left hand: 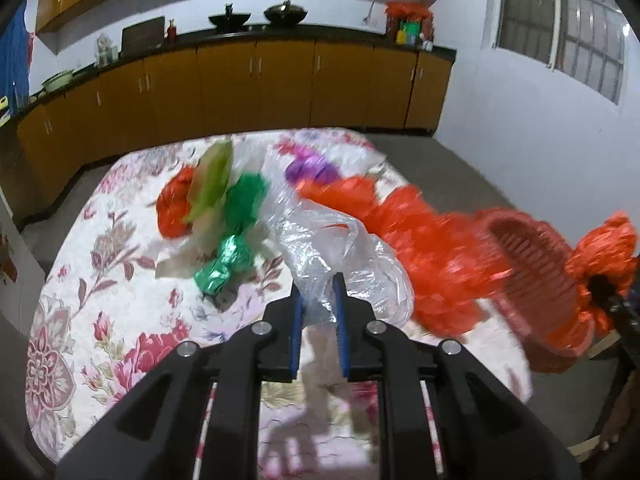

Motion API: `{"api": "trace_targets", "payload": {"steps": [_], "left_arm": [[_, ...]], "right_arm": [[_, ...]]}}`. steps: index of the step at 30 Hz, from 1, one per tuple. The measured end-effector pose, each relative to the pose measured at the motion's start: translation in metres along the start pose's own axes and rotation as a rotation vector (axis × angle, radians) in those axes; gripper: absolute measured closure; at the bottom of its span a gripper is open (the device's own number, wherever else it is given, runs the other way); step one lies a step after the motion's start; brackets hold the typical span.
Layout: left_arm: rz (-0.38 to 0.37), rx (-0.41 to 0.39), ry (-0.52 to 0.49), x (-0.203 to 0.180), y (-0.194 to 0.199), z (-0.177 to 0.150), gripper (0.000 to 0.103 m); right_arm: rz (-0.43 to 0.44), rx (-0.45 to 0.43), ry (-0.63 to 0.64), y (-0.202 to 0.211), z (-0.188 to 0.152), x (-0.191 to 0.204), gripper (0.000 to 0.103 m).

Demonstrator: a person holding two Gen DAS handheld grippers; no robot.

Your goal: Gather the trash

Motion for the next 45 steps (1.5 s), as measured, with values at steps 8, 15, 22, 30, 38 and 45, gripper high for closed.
{"api": "trace_targets", "payload": {"steps": [8, 15, 22, 30, 38, 45], "left_arm": [[-0.139, -0.084, -0.051, -0.066, 0.037, 0.037, 0.088], [-0.262, -0.083, -0.121, -0.141, 0.035, 0.045, 0.088], [-0.329, -0.044, -0.168, -0.194, 0.013, 0.039, 0.088], [-0.356, -0.011, -0.199, -0.226, -0.008, 0.035, 0.087], [-0.366, 0.052, -0.21, -0.236, -0.034, 0.025, 0.075], [-0.35, 0.076, -0.195, -0.229, -0.043, 0.02, 0.062]], "right_arm": [[-0.092, -0.016, -0.078, 0.009, 0.008, -0.047, 0.064], [-0.144, -0.023, -0.151, 0.015, 0.018, -0.084, 0.064], [-0.142, -0.032, -0.22, 0.02, 0.024, -0.118, 0.064], [-0.127, -0.023, -0.254, 0.014, 0.027, -0.139, 0.064], [-0.076, -0.007, -0.296, 0.004, 0.028, -0.153, 0.048], [-0.097, -0.007, -0.307, 0.006, 0.026, -0.156, 0.042]]}}
Point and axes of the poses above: each gripper's, at about its wrist camera, not at the fingertips, and y roughly against the way its jaws point, x to its left, z to its top, the point moved 3 cm from there along -y, roughly the way its jaws point, and after that the axes turned 9 degrees about z, right-handed, at the moved point
